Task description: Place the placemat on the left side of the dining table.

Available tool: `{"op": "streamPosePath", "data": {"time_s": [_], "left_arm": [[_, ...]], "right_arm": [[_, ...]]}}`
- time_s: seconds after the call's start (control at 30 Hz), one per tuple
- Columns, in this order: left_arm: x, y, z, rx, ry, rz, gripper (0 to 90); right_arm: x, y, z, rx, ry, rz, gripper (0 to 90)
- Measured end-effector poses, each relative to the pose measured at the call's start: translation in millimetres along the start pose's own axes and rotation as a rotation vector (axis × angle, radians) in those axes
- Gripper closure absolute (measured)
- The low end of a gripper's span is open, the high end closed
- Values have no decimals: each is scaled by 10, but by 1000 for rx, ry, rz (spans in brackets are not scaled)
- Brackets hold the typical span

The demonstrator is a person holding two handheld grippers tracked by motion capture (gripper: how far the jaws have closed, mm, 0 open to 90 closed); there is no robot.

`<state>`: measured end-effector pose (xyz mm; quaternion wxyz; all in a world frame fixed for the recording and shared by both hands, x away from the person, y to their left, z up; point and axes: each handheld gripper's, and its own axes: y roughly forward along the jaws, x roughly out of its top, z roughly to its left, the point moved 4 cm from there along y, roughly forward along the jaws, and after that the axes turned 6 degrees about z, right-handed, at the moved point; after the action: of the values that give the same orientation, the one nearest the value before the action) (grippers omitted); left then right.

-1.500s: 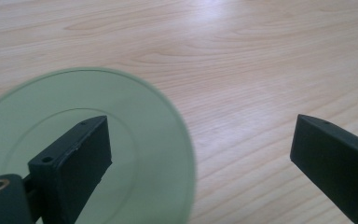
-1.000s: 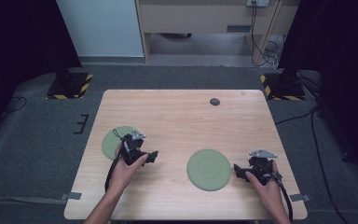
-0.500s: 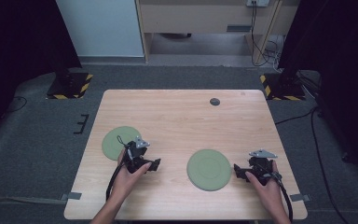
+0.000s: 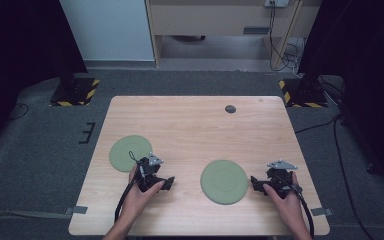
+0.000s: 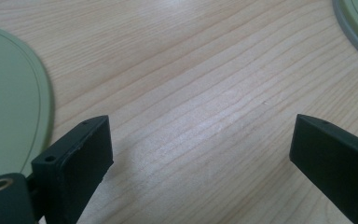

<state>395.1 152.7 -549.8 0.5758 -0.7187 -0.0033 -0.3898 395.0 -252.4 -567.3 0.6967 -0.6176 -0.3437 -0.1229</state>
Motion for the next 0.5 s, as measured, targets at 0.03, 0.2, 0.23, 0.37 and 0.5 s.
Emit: {"op": "streamPosePath", "data": {"time_s": [0.03, 0.2, 0.23, 0.37, 0.5], "left_arm": [[-5, 4, -8, -1, -1, 0, 51], [-49, 41, -71, -16, 4, 4, 51], [-59, 49, -87, -19, 8, 6, 51], [-76, 66, -163, -18, 43, -5, 52], [-106, 99, -227, -17, 75, -49, 21]], "right_arm": [[0, 0, 0, 0, 0, 0, 13], [0, 0, 0, -1, 0, 0, 13], [0, 0, 0, -1, 0, 0, 13], [-1, 0, 1, 0, -2, -1, 13], [-2, -1, 3, 0, -2, -1, 13]]}}
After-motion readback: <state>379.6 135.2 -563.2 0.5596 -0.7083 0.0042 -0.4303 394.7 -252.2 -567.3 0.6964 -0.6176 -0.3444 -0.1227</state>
